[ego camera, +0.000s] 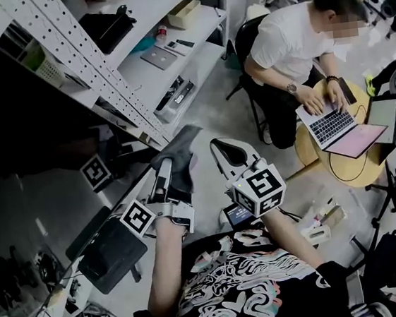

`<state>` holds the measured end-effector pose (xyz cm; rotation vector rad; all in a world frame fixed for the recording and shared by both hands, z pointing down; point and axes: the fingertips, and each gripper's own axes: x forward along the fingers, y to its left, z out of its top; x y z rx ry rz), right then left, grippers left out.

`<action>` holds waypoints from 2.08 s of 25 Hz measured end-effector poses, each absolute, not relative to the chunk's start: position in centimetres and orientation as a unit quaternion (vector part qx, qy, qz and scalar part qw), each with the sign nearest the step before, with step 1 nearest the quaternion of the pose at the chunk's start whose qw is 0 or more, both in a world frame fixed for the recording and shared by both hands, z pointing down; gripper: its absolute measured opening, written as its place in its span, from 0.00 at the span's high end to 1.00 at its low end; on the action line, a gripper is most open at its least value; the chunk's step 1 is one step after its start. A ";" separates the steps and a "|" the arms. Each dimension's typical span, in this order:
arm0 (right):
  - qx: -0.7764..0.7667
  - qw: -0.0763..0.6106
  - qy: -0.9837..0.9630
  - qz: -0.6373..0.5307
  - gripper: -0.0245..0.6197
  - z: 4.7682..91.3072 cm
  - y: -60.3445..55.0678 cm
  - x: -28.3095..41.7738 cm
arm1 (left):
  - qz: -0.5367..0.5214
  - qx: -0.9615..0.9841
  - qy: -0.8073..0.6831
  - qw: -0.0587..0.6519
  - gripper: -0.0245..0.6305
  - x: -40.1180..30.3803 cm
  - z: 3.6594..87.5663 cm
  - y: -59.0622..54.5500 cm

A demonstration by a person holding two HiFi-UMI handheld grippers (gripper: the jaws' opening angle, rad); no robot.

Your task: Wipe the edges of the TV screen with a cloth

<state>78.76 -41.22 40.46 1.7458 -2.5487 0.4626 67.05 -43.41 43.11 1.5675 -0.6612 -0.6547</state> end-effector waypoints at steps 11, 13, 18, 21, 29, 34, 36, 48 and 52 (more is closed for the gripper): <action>0.539 0.027 -0.834 0.118 0.92 40.8 -39.5 79.2 | 0.051 0.888 -0.392 0.236 0.77 67.0 43.0 -39.6; 0.534 0.034 -0.838 0.111 0.92 40.8 -39.0 78.4 | 0.089 0.894 -0.405 0.168 0.77 66.1 42.6 -38.5; 0.519 0.041 -0.848 0.101 0.92 40.2 -37.5 75.9 | 0.111 0.886 -0.444 0.079 0.77 63.9 41.0 -36.0; 0.501 0.044 -0.860 0.090 0.92 39.9 -36.7 73.8 | 0.095 0.873 -0.474 0.064 0.77 61.7 40.0 -35.0; 0.493 0.069 -0.865 0.068 0.92 39.5 -32.2 68.8 | 0.084 0.854 -0.512 0.034 0.77 55.9 38.1 -30.4; 0.479 0.075 -0.872 0.060 0.92 38.1 -29.1 65.1 | 0.073 0.838 -0.540 0.036 0.77 52.3 37.2 -26.8; 0.471 0.075 -0.877 0.056 0.92 37.7 -27.5 63.9 | 0.068 0.833 -0.548 0.040 0.77 51.0 37.0 -25.1; 0.469 0.078 -0.879 0.029 0.92 36.0 -18.0 61.7 | 0.038 0.818 -0.572 0.032 0.77 47.9 36.1 -16.5; 0.477 0.061 -0.876 0.033 0.92 35.7 -17.0 62.6 | 0.040 0.805 -0.592 0.025 0.77 47.4 36.0 -15.3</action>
